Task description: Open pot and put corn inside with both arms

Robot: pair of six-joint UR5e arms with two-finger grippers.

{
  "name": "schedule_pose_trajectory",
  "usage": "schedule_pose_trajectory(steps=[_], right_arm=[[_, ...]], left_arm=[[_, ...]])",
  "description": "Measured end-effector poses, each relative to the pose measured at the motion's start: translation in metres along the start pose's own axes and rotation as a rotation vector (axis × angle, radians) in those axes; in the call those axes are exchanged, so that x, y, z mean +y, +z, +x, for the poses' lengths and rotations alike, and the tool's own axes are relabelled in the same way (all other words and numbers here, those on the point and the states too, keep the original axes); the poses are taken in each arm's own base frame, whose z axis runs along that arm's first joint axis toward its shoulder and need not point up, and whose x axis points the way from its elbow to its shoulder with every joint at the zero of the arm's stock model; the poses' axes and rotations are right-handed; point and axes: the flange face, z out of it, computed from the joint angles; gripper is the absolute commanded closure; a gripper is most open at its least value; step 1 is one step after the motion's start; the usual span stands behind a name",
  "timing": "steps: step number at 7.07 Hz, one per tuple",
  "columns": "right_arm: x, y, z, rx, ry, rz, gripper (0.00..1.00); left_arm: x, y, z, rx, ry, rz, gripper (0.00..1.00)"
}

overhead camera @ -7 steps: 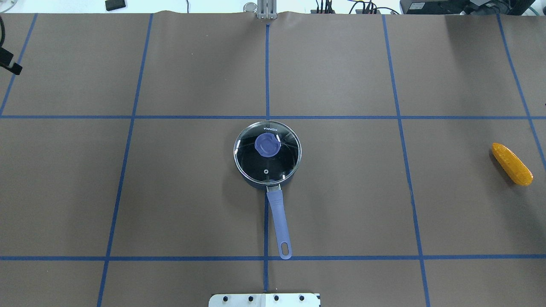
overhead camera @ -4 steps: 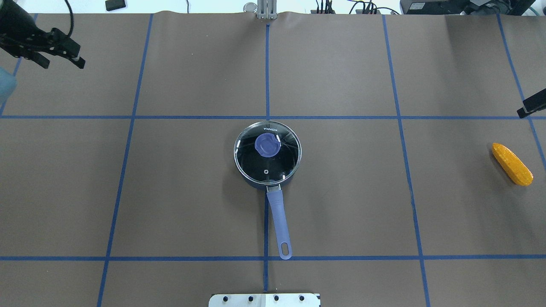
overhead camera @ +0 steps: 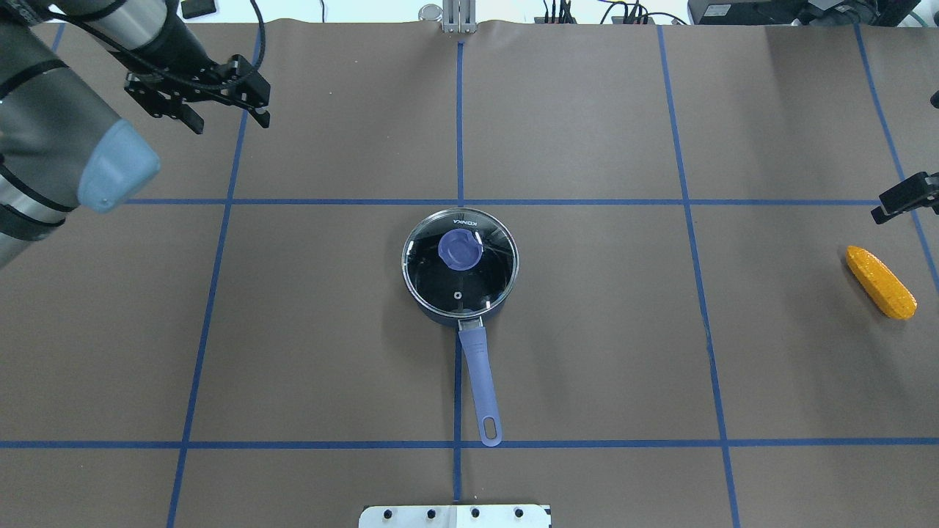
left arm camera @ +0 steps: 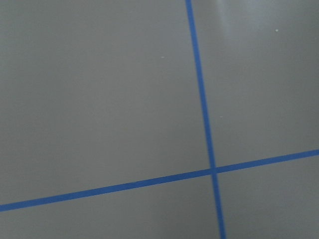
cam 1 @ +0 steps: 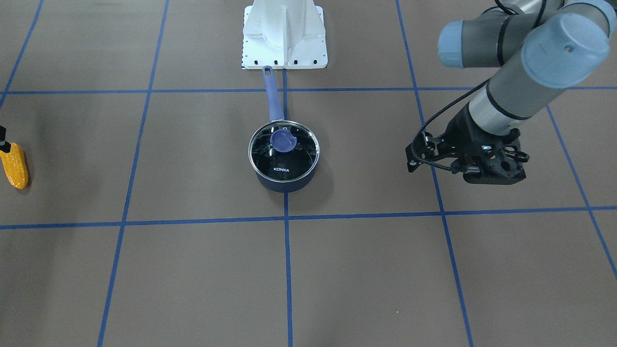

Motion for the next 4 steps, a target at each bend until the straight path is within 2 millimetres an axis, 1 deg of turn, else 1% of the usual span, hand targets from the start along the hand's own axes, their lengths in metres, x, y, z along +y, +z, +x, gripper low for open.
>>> schedule_pose_trajectory(steps=[2, 3, 4], right_arm=[[0.008, 0.009, -0.004, -0.013, -0.015, -0.009, 0.02], [0.013, 0.017, -0.010, -0.023, -0.020, -0.010, 0.04], [0.016, 0.026, -0.019, -0.029, -0.025, -0.016, 0.04]], left_arm=[[0.016, 0.015, 0.041, -0.009, -0.021, -0.012, 0.00], [0.026, 0.021, 0.076, -0.049, -0.018, -0.010, 0.00], [0.039, 0.029, 0.109, -0.092, -0.004, -0.005, 0.00]])
